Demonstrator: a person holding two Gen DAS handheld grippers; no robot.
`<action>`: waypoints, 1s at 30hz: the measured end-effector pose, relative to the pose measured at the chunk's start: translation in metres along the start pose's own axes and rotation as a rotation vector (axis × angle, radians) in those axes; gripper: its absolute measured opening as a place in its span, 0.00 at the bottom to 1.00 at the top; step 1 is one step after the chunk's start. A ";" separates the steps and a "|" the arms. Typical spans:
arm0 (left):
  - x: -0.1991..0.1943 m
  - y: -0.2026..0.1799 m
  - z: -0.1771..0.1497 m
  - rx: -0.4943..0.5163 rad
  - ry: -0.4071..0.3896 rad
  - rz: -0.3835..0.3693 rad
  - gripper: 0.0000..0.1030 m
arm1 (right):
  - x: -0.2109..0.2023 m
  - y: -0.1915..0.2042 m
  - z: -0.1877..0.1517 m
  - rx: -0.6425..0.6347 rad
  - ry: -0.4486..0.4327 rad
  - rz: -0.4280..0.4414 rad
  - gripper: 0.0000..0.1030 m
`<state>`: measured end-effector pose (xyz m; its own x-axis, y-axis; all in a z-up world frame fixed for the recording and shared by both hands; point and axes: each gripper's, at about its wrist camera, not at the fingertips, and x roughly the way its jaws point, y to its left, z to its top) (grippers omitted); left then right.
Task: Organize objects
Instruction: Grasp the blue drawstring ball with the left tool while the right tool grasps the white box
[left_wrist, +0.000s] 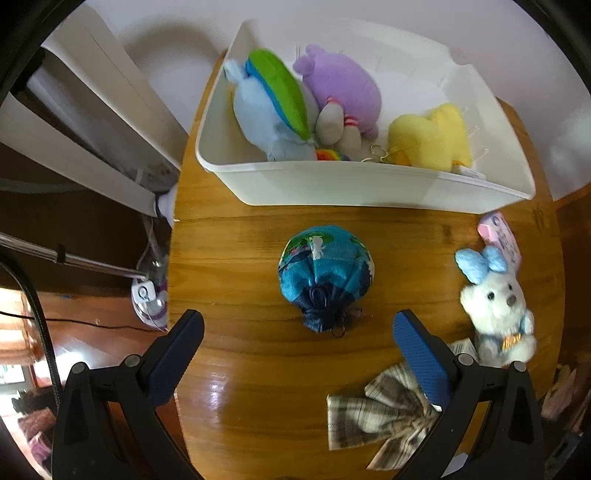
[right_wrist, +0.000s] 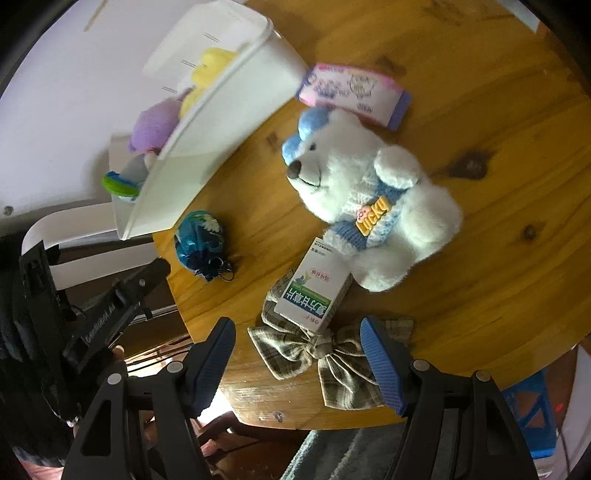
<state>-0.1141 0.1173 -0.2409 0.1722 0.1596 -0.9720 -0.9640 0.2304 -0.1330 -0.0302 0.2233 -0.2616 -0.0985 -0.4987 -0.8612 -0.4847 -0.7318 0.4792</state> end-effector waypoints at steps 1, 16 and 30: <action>0.005 0.000 0.003 -0.009 0.006 0.001 0.99 | 0.004 -0.001 0.002 0.006 0.009 0.000 0.69; 0.047 0.007 0.019 -0.085 0.086 -0.012 0.99 | 0.031 0.001 0.019 0.018 0.067 0.003 0.69; 0.070 -0.003 0.026 -0.064 0.123 0.007 0.99 | 0.046 -0.002 0.025 -0.004 0.096 -0.034 0.51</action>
<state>-0.0943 0.1529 -0.3035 0.1426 0.0414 -0.9889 -0.9767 0.1678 -0.1339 -0.0559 0.2132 -0.3062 0.0018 -0.5159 -0.8567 -0.4832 -0.7504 0.4509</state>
